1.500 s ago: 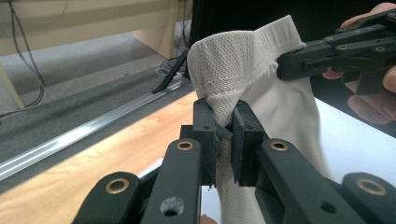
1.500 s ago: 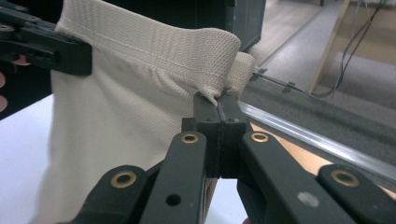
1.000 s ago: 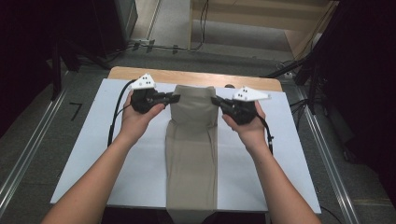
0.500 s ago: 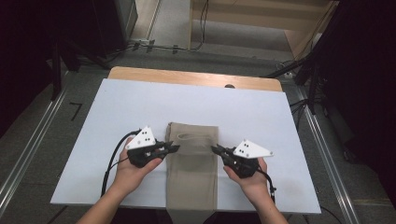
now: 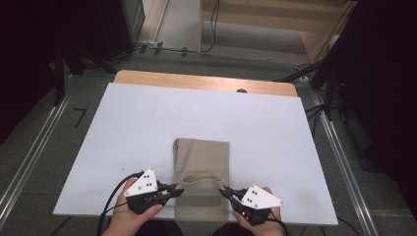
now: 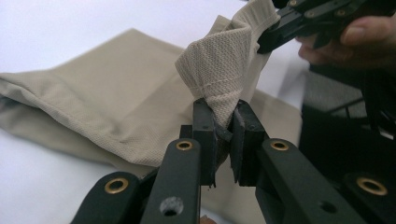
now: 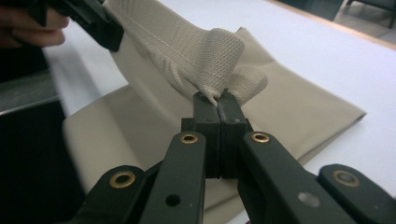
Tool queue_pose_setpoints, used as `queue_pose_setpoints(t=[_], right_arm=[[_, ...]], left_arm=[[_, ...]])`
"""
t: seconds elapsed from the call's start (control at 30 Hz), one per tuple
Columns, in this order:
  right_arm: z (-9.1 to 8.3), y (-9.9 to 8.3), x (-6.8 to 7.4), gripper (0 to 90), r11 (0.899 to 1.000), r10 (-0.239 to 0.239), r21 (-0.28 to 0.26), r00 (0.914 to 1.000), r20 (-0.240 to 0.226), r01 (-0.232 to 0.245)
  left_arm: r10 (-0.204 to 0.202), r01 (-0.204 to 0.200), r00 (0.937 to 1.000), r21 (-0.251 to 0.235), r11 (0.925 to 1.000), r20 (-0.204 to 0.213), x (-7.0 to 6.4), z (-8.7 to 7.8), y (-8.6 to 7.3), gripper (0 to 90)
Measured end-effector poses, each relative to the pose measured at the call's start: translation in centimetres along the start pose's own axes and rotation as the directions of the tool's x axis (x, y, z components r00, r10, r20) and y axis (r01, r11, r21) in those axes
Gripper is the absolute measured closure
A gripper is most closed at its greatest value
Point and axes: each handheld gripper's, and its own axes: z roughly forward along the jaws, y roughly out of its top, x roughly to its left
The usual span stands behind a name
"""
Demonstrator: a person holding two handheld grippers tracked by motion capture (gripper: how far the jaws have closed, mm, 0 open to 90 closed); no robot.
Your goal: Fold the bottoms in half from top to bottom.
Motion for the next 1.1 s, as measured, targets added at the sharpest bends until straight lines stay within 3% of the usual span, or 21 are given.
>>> queue_pose_setpoints(t=[0.1, 0.23, 0.3, 0.57, 0.6, 0.63, 0.67, 0.7, 0.73, 0.77, 0.8, 0.83, 0.9, 0.97, 1.07, 1.1], right_arm=[[-0.8, -0.6, 1.2, 87.4, 1.0, -0.015, 0.022, 0.9996, -0.024, 0.016], [-1.7, -1.0, 2.1, 87.3, 0.999, -0.029, 0.024, 0.999, -0.035, 0.03], [-2.5, -1.4, 2.8, 87.2, 0.997, -0.062, 0.044, 0.9973, -0.04, 0.063], [-3.1, -2.7, 3.7, 86.9, 0.995, -0.013, 0.094, 0.9955, -0.093, 0.021], [-3.0, -2.8, 3.6, 79.1, 0.992, 0.006, 0.128, 0.9892, -0.146, 0.013], [-3.0, -2.9, 3.6, 68.5, 0.99, 0.014, 0.138, 0.9848, -0.173, 0.01], [-3.0, -2.9, 3.6, 68.5, 0.99, 0.014, 0.138, 0.9848, -0.173, 0.01], [-3.0, -3.0, 3.6, 57.2, 0.989, 0.022, 0.149, 0.9808, -0.194, 0.007], [-3.4, -2.9, 3.4, 39.1, 0.987, 0.036, 0.164, 0.9745, -0.222, 0.001], [-3.6, -2.8, 3.4, 35.4, 0.988, 0.037, 0.156, 0.9725, -0.23, -0.001], [-3.9, -2.5, 3.2, 31.9, 0.99, 0.042, 0.142, 0.9721, -0.231, -0.009], [-4.1, -2.3, 3.1, 28.1, 0.991, 0.046, 0.135, 0.9706, -0.236, -0.014], [-4.2, -2.1, 2.9, 24.8, 0.992, 0.058, 0.124, 0.9708, -0.233, -0.029], [-4.0, -1.2, 2.0, 14.9, 0.993, 0.078, 0.108, 0.9732, -0.217, -0.055], [-3.2, -0.3, 1.1, 12.2, 0.993, 0.085, 0.094, 0.9758, -0.201, -0.067], [-3.2, -0.3, 1.1, 12.2, 0.993, 0.085, 0.094, 0.9758, -0.201, -0.067]], left_arm=[[0.044, -0.044, 0.999, 0.022, 0.9988, 0.002, -1.6, -0.6, -0.3, 82.8], [0.05, -0.05, 0.9985, 0.036, 0.9981, 0.022, -2.8, -0.8, -0.7, 82.6], [0.063, -0.065, 0.9974, 0.058, 0.9962, 0.035, -3.8, -0.8, -1.1, 82.5], [0.065, -0.075, 0.994, 0.114, 0.9907, 0.089, -5.2, -0.7, -2.1, 82.0], [0.055, -0.072, 0.9879, 0.115, 0.9907, 0.145, -5.1, -0.8, -2.4, 79.9], [0.055, -0.072, 0.9879, 0.115, 0.9907, 0.145, -5.1, -0.8, -2.4, 75.2], [0.06, -0.079, 0.9828, 0.1, 0.9919, 0.174, -5.2, -1.0, -2.7, 75.2], [0.07, -0.086, 0.981, 0.08, 0.9931, 0.181, -5.3, -1.2, -2.8, 66.4], [0.071, -0.082, 0.9808, 0.053, 0.9952, 0.181, -5.3, -1.7, -2.6, 45.8], [0.071, -0.082, 0.9808, 0.053, 0.9952, 0.181, -5.3, -1.7, -2.6, 38.2], [0.059, -0.064, 0.9864, 0.025, 0.9977, 0.153, -4.7, -2.2, -2.1, 32.9], [0.045, -0.048, 0.987, 0.018, 0.9987, 0.155, -4.2, -2.4, -1.9, 28.3], [0.036, -0.038, 0.9893, 0.013, 0.9992, 0.142, -3.7, -2.4, -1.7, 25.2], [0.023, -0.024, 0.993, 0.009, 0.9997, 0.116, -2.7, -2.4, -1.4, 17.1], [-0.004, 0.002, 0.9965, 0.025, 0.9997, 0.083, -0.4, -1.7, -0.6, 10.9], [-0.004, 0.002, 0.9965, 0.025, 0.9997, 0.083, -0.4, -1.7, -0.6, 10.2]])
